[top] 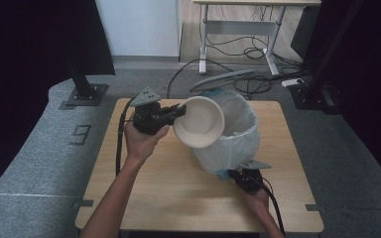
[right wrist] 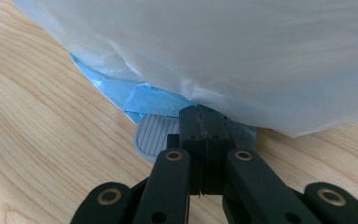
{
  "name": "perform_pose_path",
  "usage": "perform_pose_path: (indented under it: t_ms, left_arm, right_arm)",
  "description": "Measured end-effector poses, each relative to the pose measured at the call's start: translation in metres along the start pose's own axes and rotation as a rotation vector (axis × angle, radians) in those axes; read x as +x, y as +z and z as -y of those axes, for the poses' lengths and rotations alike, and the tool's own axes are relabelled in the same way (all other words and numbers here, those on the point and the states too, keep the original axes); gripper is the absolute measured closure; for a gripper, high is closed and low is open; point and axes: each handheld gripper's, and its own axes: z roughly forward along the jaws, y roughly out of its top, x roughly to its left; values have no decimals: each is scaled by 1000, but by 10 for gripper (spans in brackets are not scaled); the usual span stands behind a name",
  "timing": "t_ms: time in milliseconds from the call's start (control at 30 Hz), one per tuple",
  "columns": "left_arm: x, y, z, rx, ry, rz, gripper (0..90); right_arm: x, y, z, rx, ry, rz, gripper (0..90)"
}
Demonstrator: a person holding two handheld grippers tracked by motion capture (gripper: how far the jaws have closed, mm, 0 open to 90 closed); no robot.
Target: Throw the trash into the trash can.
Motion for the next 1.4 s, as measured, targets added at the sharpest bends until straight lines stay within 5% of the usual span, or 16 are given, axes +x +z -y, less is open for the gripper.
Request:
perform_pose_path:
  t_ms: [1400]
  left_arm:
    - [-5,30,-12,-4,16,14,837]
  right_arm:
    - [-1,0,0,0,1,-5,888]
